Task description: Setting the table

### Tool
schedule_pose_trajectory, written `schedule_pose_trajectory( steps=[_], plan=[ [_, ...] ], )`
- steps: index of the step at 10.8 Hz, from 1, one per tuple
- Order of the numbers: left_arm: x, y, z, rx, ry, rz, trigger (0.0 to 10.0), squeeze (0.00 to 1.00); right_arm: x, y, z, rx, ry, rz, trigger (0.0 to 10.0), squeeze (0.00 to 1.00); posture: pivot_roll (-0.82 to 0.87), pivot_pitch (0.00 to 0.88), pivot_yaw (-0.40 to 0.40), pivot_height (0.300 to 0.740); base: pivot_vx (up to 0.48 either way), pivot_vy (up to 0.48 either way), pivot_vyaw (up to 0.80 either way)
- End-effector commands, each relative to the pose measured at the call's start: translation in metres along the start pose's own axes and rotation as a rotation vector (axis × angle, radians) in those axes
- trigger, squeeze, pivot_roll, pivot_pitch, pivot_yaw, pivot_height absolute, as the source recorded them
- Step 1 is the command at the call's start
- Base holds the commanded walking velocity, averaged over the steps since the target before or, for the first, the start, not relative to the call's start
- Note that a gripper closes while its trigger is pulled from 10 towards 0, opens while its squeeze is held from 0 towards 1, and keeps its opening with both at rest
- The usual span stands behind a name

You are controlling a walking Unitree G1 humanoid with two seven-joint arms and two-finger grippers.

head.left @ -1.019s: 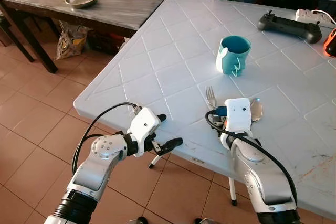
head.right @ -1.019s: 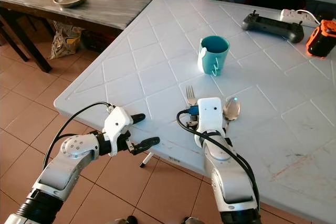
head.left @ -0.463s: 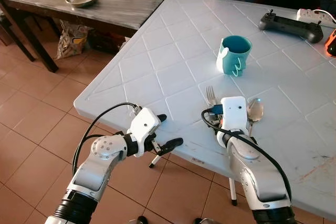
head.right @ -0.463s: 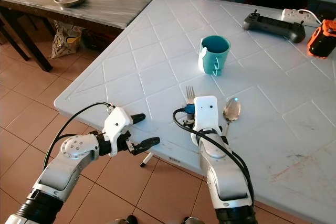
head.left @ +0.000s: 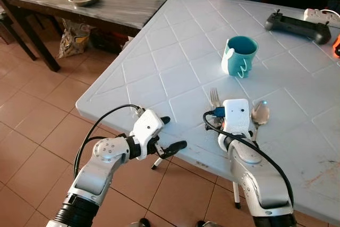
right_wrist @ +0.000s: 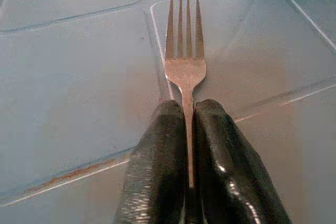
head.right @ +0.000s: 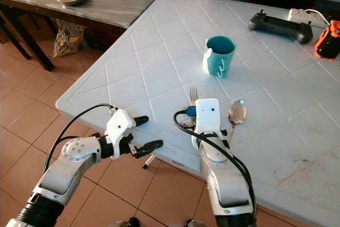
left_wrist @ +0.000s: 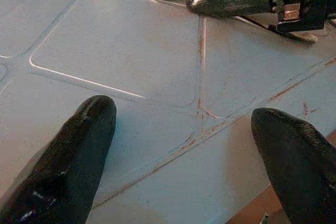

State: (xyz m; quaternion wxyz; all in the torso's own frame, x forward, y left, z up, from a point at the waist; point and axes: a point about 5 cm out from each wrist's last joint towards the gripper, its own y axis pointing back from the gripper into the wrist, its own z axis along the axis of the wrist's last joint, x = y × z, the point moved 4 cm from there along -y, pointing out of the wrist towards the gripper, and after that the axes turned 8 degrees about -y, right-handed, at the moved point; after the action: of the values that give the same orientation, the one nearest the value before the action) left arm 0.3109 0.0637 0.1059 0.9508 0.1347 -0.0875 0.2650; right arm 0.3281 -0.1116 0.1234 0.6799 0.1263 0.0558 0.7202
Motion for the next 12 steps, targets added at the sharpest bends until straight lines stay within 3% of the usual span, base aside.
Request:
schedule_pose_trajectory(
  steps=[1, 7, 10, 12],
  plan=[
    [-0.01, 0.0, -0.015, 0.056, 0.036, -0.028, 10.0, 0.0, 0.001, 0.003, -0.036, 0.152, -0.001, -0.005, 0.0, 0.0, 0.03, 0.2, 0.061, 0.74, 0.0, 0.0, 0.0],
    [-0.012, -0.004, -0.023, 0.071, 0.045, -0.035, 10.0, 0.0, -0.016, 0.013, -0.046, 0.184, -0.075, -0.086, 0.0, 0.0, 0.02, 0.2, 0.064, 0.74, 0.0, 0.0, 0.0],
    [-0.009, -0.011, -0.02, 0.04, 0.048, 0.001, 10.0, 0.0, -0.031, 0.015, -0.039, 0.124, -0.102, -0.124, 0.0, 0.0, 0.02, 0.175, 0.058, 0.74, 0.0, 0.0, 0.0],
    [-0.004, -0.02, -0.012, -0.001, 0.056, 0.048, 10.0, 0.0, -0.05, 0.018, -0.018, 0.011, -0.11, -0.168, 0.0, 0.0, 0.02, 0.148, 0.05, 0.74, 0.0, 0.0, 0.0]
  ],
)
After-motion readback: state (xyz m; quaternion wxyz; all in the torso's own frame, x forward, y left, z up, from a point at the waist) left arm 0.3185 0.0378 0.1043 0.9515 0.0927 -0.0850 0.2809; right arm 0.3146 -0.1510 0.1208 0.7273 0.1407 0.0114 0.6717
